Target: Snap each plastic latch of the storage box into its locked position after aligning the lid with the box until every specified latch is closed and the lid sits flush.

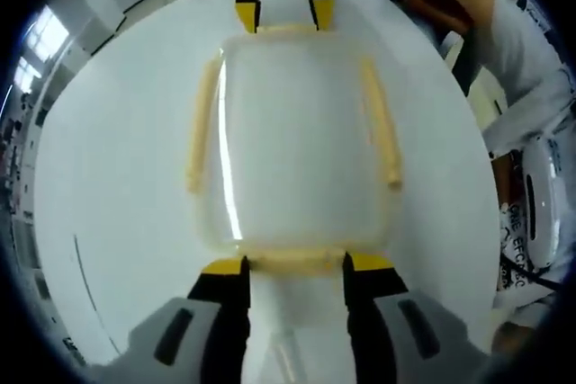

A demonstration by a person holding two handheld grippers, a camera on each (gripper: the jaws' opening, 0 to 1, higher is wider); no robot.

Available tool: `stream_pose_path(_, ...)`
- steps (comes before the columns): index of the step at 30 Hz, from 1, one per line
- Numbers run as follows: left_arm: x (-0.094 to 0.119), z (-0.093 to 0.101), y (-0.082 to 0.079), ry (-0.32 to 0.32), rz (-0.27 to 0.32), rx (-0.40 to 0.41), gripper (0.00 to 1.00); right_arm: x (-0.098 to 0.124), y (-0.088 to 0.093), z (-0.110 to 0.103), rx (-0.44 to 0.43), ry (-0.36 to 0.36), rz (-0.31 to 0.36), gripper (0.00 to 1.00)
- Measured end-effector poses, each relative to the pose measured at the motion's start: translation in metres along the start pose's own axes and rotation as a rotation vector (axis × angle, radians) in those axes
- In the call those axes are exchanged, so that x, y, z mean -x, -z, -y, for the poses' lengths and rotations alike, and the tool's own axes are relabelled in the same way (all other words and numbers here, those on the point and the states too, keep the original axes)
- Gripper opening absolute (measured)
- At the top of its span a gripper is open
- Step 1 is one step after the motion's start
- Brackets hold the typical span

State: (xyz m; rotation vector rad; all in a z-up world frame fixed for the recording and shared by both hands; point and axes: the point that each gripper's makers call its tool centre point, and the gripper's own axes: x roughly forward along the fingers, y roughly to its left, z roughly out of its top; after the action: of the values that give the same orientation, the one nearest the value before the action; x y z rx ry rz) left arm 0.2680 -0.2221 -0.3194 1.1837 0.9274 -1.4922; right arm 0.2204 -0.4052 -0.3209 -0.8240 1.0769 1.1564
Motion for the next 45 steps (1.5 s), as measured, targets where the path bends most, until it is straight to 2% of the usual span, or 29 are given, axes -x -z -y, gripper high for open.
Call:
stream_pose_path(9, 0.0, -0.002, 0.002, 0.001, -0.018, 0.0, 0.41, 0.002, 0.002, 0.003, -0.013, -0.003, -0.023, 0.39)
stream_pose_path(13, 0.001, -0.003, 0.003, 0.004, 0.007, -0.002, 0.41, 0.002, 0.002, 0.003, -0.02, -0.002, -0.004, 0.39)
stream_pose_path(18, 0.002, -0.007, 0.004, 0.006, 0.036, -0.013, 0.39, 0.001, 0.0, 0.003, -0.019, 0.013, -0.072, 0.38)
stream_pose_path(28, 0.011, -0.002, -0.001, 0.022, 0.077, -0.016, 0.38, 0.009, 0.003, 0.002, -0.03, 0.016, -0.077, 0.37)
stream_pose_path(33, 0.021, 0.0, -0.001, 0.019, 0.081, -0.021, 0.39, 0.022, -0.004, 0.0, -0.031, 0.027, -0.058, 0.38)
stream_pose_path(38, 0.043, 0.001, -0.005, -0.003, 0.1, -0.026, 0.39, 0.039, -0.012, -0.003, -0.022, 0.057, -0.054, 0.38)
stream_pose_path(45, 0.074, 0.01, 0.001, -0.03, 0.114, -0.023, 0.39, 0.057, -0.03, -0.009, -0.004, 0.076, -0.042, 0.38)
